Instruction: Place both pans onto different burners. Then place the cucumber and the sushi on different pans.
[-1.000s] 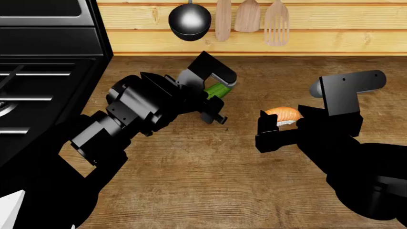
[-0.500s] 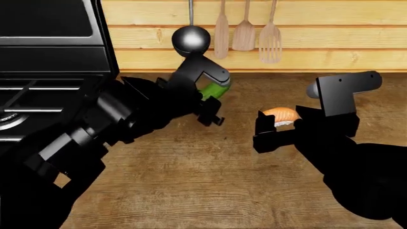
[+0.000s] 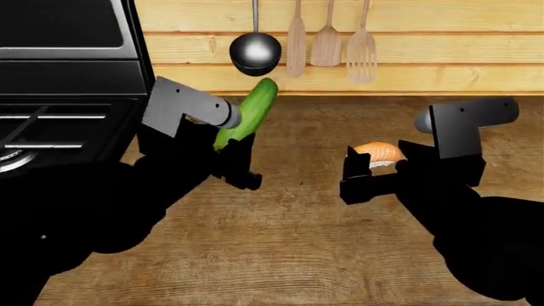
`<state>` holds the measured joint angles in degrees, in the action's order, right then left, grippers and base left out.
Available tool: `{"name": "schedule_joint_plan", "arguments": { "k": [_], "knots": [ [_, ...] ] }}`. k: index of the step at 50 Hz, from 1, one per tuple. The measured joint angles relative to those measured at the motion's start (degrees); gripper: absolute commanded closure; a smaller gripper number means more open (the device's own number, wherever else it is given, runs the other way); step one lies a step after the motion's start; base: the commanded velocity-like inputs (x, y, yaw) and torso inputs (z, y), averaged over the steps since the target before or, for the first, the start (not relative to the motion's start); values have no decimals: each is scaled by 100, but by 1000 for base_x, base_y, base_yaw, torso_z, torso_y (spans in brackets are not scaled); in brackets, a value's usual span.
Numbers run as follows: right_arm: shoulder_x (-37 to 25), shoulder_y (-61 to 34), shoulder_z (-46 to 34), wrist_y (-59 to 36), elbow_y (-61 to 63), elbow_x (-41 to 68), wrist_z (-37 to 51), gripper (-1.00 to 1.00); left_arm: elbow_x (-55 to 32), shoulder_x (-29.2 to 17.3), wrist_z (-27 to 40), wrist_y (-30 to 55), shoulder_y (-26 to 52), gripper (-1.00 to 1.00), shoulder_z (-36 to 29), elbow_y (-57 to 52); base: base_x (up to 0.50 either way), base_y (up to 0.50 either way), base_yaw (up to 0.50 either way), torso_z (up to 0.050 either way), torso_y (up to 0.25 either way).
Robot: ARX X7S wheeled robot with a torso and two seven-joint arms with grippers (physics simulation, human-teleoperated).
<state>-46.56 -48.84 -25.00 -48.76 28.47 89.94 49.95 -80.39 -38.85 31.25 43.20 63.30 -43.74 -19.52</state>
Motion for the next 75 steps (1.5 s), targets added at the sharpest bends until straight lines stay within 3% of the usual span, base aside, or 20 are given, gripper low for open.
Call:
{"name": "schedule_joint_plan", "arguments": {
  "k": [12, 25, 42, 75],
  "knots": [
    [-54, 68, 174, 198, 286, 44, 102, 100, -201, -1199, 629, -938, -1378, 100, 776, -1501, -315, 82, 0, 0, 0],
    [-98, 75, 245, 281, 533, 38, 173, 100, -457, -1869, 900, -1460, -1870, 100, 1287, -2148, -192, 54, 0, 0, 0],
    [-101, 14, 233, 283, 660, -95, 244, 100, -735, -2180, 1047, -1679, -1916, 100, 1583, -2465, 0, 491, 0, 0, 0],
    [-53, -225, 153, 189, 706, 37, 430, 100, -943, -2345, 1119, -1783, -1896, 100, 1776, -2500, 0, 500, 0, 0, 0]
  ]
}}
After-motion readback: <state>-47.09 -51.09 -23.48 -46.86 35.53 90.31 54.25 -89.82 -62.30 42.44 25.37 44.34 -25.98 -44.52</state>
